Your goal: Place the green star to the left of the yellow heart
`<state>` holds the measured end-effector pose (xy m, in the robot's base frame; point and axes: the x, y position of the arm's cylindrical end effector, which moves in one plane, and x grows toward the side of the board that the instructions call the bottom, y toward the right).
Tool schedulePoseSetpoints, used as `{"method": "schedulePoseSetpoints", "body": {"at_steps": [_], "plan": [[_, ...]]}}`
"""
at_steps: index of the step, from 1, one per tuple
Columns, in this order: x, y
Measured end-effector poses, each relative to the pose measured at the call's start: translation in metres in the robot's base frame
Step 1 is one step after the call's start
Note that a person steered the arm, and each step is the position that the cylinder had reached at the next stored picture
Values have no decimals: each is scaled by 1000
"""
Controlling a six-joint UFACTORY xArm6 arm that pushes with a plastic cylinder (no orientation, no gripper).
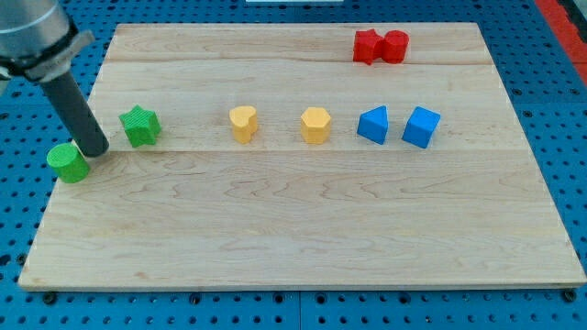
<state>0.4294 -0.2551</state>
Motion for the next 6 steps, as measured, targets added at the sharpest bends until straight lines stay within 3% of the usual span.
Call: {"method": "schedulePoseSetpoints", "body": {"at_steps": [2,3,4,6], "plan": [[-24,60],[-21,64],[24,61],[16,99]]}}
